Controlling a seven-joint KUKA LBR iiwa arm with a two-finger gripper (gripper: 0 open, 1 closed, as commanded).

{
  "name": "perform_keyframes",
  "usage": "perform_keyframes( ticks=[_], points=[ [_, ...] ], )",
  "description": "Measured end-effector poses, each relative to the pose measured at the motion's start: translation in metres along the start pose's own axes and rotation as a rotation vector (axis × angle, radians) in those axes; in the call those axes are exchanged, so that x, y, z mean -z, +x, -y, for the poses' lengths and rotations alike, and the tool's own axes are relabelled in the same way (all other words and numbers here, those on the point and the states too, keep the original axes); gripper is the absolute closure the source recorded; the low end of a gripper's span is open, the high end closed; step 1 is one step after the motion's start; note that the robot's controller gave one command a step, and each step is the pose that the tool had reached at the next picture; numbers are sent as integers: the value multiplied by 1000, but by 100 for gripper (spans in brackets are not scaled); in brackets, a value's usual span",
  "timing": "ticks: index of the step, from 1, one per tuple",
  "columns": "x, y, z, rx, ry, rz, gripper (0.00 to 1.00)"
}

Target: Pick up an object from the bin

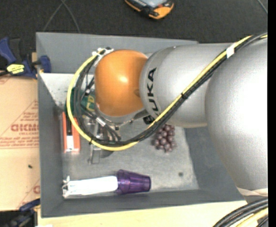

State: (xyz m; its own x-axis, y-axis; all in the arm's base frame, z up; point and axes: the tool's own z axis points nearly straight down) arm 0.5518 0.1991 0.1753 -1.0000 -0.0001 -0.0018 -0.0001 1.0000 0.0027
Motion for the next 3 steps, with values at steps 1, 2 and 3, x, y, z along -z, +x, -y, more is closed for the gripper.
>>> perform_keyframes(
  ticks=[1, 2, 3],
  points=[
    [-91, -54, 67, 153, -2, 5, 0],
    [-105, -25, 68, 255, -1, 7, 0],
    [-104, -65, 94, 248, -2, 5, 0]
  ],
)
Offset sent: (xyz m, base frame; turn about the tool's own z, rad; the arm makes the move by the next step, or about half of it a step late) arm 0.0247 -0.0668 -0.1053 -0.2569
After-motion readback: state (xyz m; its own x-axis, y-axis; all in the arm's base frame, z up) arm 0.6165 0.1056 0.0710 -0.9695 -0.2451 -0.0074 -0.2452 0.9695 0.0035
